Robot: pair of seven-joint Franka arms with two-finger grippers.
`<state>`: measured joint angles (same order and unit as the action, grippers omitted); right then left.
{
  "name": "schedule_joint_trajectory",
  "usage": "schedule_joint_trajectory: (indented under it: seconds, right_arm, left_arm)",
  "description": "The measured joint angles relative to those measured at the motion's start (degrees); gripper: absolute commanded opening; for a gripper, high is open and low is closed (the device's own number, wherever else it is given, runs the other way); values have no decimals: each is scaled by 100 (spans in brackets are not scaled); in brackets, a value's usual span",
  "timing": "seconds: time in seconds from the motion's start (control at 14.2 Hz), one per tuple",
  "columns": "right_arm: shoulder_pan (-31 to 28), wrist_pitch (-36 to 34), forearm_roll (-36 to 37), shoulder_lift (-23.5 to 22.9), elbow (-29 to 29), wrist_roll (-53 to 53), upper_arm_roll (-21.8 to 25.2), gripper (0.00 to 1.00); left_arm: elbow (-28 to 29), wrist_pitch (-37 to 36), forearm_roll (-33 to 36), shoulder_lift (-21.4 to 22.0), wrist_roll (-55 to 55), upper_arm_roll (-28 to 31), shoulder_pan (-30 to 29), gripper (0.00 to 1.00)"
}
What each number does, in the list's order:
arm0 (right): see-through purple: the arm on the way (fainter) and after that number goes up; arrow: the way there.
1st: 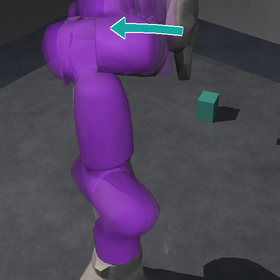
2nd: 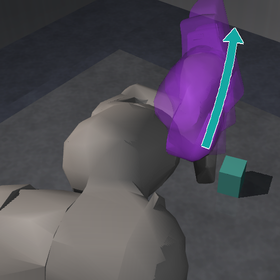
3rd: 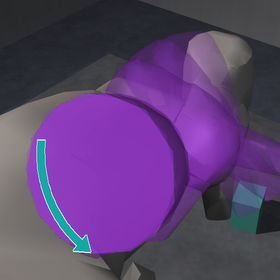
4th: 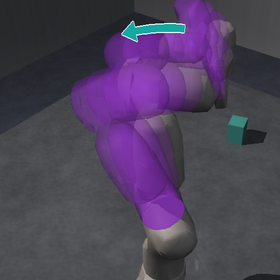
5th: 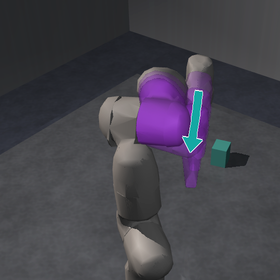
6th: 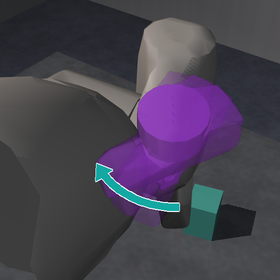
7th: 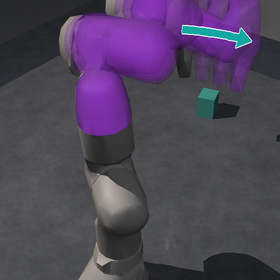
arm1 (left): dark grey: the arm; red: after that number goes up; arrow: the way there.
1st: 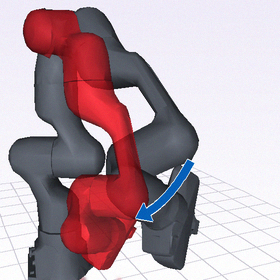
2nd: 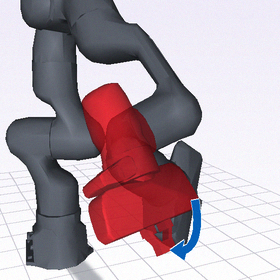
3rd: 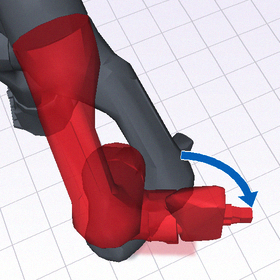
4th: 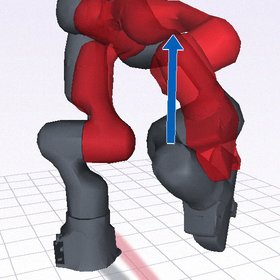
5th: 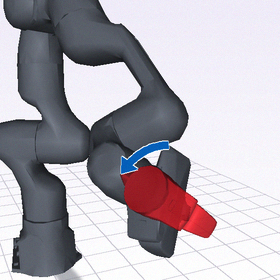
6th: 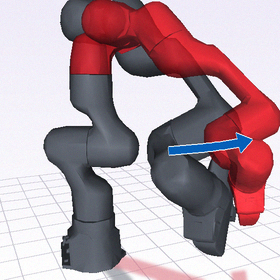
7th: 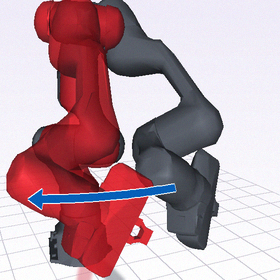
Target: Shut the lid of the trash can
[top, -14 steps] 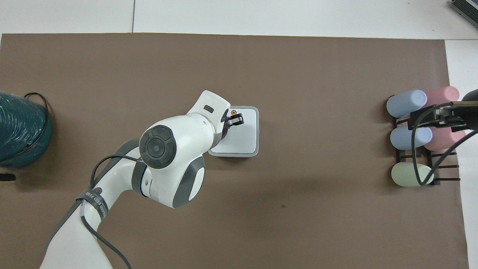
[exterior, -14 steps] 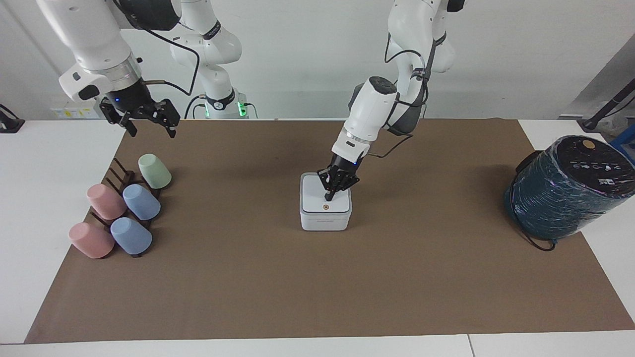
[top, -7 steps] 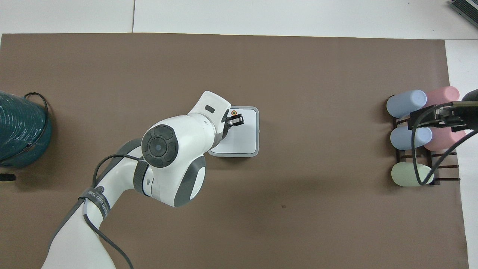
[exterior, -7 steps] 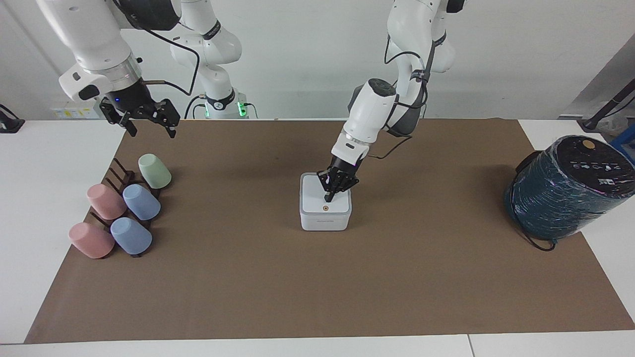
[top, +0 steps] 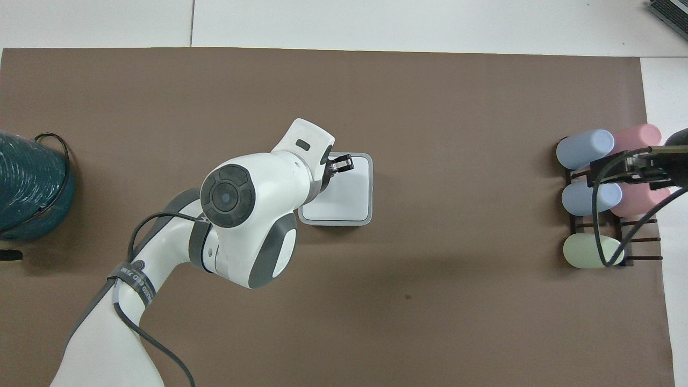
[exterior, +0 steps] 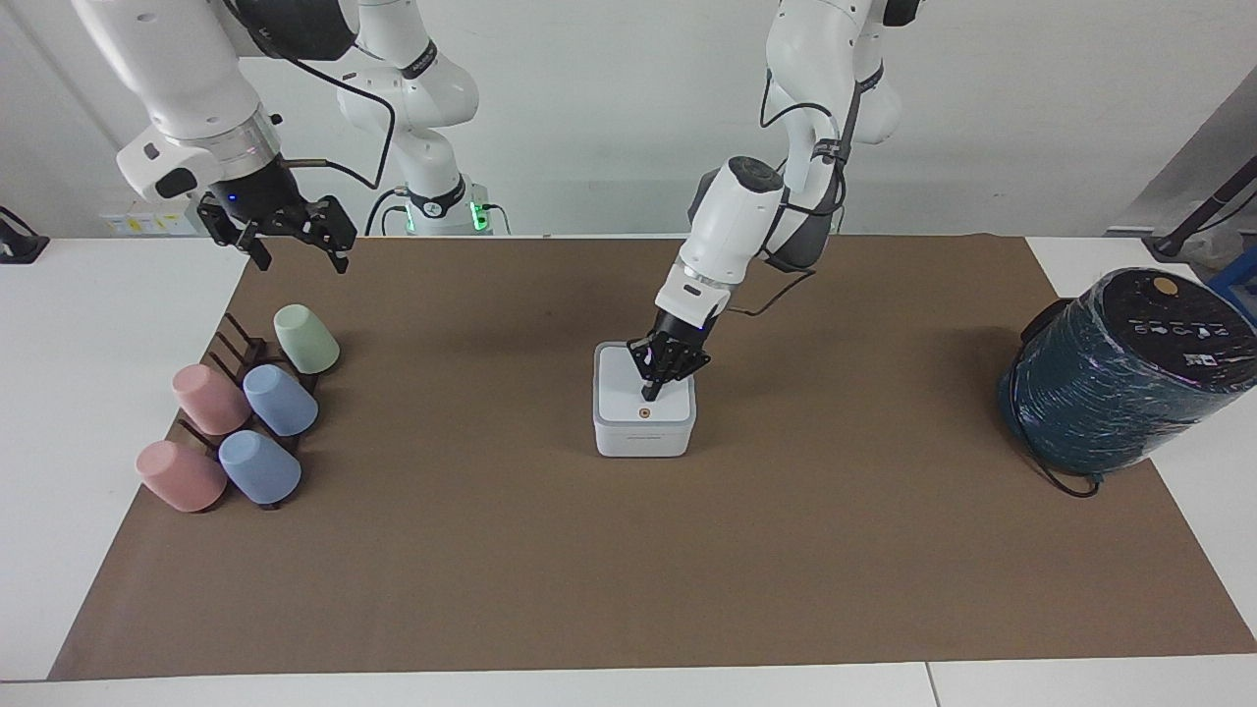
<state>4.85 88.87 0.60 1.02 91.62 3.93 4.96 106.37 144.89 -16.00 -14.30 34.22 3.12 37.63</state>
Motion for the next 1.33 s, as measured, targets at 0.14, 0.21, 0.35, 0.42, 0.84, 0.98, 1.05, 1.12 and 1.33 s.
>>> schedule_joint_trajectory:
  seconds: [0.14,0.21,0.35,0.42,0.84,0.98,1.05,1.12,1.33]
  right_arm:
    - [0,0,0,0,0,0,0,100]
    - [0,0,0,0,0,0,0,100]
    - [0,0,0,0,0,0,0,100]
    - [0,0,0,0,0,0,0,100]
    - [0,0,0,0,0,0,0,100]
    - [0,0,0,0,0,0,0,100]
    - [0,0,0,0,0,0,0,100]
    - [0,0,0,0,0,0,0,100]
    - [0,0,0,0,0,0,0,100]
  left_arm:
    - [-415,-790,0,26,-21,24,-235,8]
    - [-611,-1165,1,55,-34,36,-370,9]
    - [-1015,-1889,41,113,-53,61,-643,9]
    - [-1206,-2206,139,138,-57,70,-792,9]
    - [-1795,-3823,348,667,-1145,105,-1938,16]
    - [-1797,-4292,368,947,-1736,116,-2380,17]
    - [-1796,-4492,479,1050,-1925,118,-2563,18]
    - [-1796,-4639,697,1116,-2057,117,-2675,24]
    - [-1795,-4978,1321,1170,-2284,107,-2727,26]
